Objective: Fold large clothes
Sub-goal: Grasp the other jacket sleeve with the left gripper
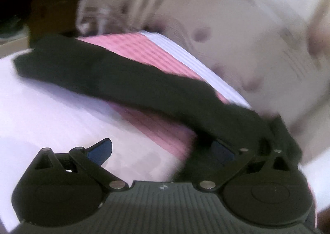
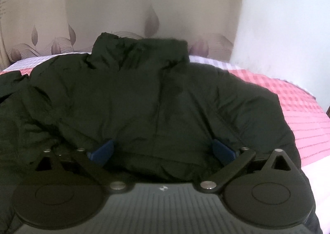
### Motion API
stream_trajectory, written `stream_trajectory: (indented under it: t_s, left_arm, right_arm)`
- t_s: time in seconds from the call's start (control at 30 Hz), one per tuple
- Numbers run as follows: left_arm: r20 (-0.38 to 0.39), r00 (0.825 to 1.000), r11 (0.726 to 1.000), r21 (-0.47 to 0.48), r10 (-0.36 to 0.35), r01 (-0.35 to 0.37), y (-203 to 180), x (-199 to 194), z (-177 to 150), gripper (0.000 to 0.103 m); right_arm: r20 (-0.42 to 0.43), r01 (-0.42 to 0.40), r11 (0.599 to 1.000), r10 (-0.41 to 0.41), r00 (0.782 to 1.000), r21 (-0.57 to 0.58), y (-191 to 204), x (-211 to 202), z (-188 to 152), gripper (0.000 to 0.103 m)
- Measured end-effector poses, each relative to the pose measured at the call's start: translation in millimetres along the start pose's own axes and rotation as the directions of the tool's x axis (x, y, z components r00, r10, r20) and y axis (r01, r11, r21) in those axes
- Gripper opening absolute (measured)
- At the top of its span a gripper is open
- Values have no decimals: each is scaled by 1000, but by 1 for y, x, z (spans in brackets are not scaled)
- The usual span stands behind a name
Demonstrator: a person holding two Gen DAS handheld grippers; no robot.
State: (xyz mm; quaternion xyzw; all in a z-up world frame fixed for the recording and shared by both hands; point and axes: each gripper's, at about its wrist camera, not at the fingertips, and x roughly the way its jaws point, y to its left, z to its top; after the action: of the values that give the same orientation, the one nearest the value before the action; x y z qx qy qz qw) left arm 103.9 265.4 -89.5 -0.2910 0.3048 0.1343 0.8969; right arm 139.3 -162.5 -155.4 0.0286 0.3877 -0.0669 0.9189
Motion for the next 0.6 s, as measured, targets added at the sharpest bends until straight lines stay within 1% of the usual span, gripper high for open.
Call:
stream_trajectory:
  t_s: [0.03,0.1,0.17,0.2,0.27,0.3,0.37,0.4,0.47,0.5,0.53,0.57,0.6]
  left_arm:
    - [9,1000,1000,-17,11,-11,14,1,8,100]
    - [5,998,997,-49,58,-58,40,5,25,100]
    - [11,995,991,-90,98,-97,62,10,34,100]
    - [14,994,986,-128,105,-103,74,12,39,100]
    - [3,997,974,-210,81,-78,97,18,48,100]
    - [9,998,971,-230,69,-65,104,21,53,99]
    - [16,996,969,-233,88,-82,110,20,61,94]
    - [14,996,969,-232,85,-80,111,22,66,93]
    - [3,994,967,-233,109,-106,116,27,72,90]
    - [6,994,965,-239,110,-105,117,30,75,90]
    - [6,994,966,-236,111,-106,117,30,76,85]
    - [3,992,968,-220,125,-121,116,31,78,77]
    - [-1,990,970,-199,140,-138,115,33,79,73]
  right_arm:
    - [-2,-4,1000,4,1000,6,-1,0,0,103]
    - [-7,-16,1000,16,1000,19,-2,0,1,103]
    - [-11,-31,999,32,999,32,-4,1,1,103]
    - [-14,-37,999,37,999,35,-5,1,0,103]
    - [-21,-43,998,44,999,39,-6,1,0,103]
    - [-24,-43,998,44,999,36,-6,1,-1,103]
    - [-31,-40,999,41,999,26,-4,1,0,103]
    - [-33,-36,999,36,999,21,-3,2,-1,103]
    - [-28,-36,999,37,999,22,-3,1,-2,103]
    - [-23,-41,999,41,999,25,-4,0,-2,103]
    - [-22,-44,999,44,999,29,-4,0,-3,103]
    - [-27,-47,999,47,999,25,-5,0,-3,103]
    - [-30,-52,998,52,998,19,-6,0,-2,103]
